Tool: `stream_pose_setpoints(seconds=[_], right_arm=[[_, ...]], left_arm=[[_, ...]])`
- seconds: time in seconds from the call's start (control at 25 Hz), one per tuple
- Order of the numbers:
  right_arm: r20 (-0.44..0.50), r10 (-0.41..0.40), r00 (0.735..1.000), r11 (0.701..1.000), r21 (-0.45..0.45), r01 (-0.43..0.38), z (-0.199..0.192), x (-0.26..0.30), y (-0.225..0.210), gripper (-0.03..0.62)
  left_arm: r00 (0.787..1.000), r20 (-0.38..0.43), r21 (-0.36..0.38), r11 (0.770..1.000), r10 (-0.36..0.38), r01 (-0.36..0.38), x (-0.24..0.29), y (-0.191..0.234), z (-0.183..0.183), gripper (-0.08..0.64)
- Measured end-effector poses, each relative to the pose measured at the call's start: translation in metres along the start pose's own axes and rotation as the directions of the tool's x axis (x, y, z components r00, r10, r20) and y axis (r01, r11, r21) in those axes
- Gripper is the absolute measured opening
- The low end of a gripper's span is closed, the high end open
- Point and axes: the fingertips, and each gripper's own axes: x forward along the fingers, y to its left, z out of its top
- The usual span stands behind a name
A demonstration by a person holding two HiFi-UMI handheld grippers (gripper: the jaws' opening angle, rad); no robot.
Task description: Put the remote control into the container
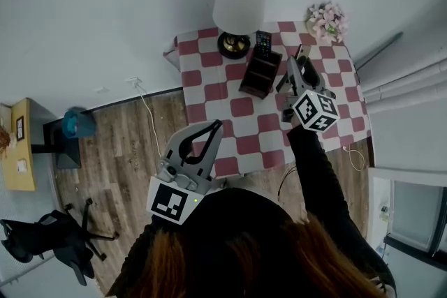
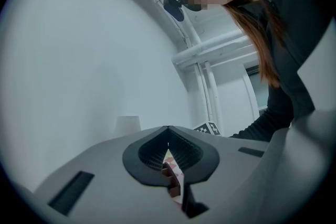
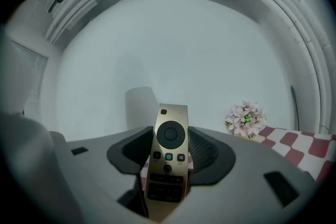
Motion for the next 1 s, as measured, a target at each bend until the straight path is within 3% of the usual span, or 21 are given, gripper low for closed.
stream_pose_setpoints(seconds=[0.36, 0.84, 1.0], right_arm=[[0.09, -0.019, 0.996, 0.999, -0.043, 0.023, -0.002, 0.045, 0.028, 0.213], [0.096, -0.226, 0.969, 0.973, -0.03, 0.23, -0.042, 0.081, 0.008, 0.212], [0.107, -0.26, 0.96, 0.963, -0.048, 0.266, -0.051, 0.082, 0.005, 0.213]], left_arm=[[1.0, -0.005, 0.011, 1.0, 0.004, -0.004, -0.006, 0.013, 0.001, 0.009], [0.999, -0.033, -0.014, 1.0, 0.004, -0.004, -0.012, 0.021, -0.01, 0.009], [0.999, -0.054, -0.014, 1.0, 0.0, -0.001, -0.016, 0.024, -0.016, 0.009]])
